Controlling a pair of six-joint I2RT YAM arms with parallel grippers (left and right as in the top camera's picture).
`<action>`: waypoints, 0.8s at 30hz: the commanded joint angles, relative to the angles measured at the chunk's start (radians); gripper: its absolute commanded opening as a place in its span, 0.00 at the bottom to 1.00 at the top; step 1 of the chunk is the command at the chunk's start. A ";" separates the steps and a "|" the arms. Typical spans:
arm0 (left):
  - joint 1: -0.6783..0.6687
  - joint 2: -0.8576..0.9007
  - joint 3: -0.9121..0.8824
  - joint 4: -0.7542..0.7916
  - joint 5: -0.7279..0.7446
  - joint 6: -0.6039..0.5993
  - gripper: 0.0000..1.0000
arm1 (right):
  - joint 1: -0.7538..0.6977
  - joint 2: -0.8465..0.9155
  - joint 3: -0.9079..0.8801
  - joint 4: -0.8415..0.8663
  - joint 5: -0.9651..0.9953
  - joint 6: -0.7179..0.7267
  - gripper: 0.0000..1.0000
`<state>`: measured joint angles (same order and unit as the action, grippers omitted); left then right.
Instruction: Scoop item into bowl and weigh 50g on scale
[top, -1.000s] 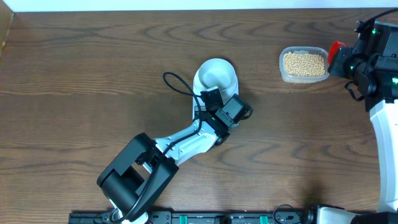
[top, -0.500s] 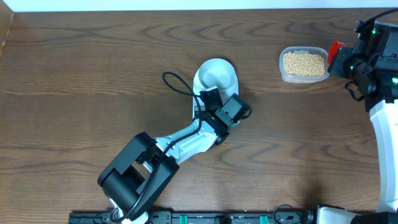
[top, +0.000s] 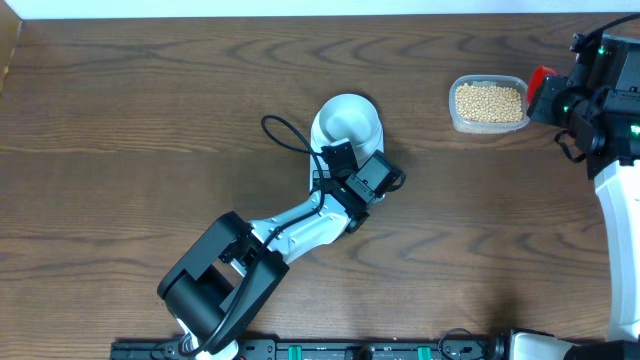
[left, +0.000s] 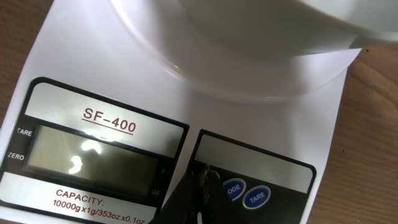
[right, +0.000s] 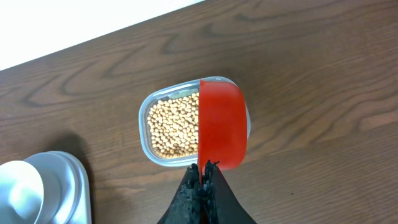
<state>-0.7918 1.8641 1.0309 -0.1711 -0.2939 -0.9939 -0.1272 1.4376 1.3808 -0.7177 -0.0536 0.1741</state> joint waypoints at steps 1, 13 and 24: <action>0.014 0.044 -0.004 -0.018 -0.006 0.002 0.07 | -0.003 0.003 0.018 -0.001 -0.006 -0.011 0.01; 0.014 0.043 0.010 -0.022 -0.005 0.022 0.07 | -0.003 0.003 0.018 -0.003 -0.005 -0.012 0.01; 0.013 -0.077 0.028 -0.125 -0.002 0.070 0.07 | -0.003 0.003 0.018 0.003 0.002 -0.019 0.01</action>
<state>-0.7856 1.8488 1.0470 -0.2600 -0.2897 -0.9413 -0.1272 1.4376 1.3808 -0.7204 -0.0532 0.1719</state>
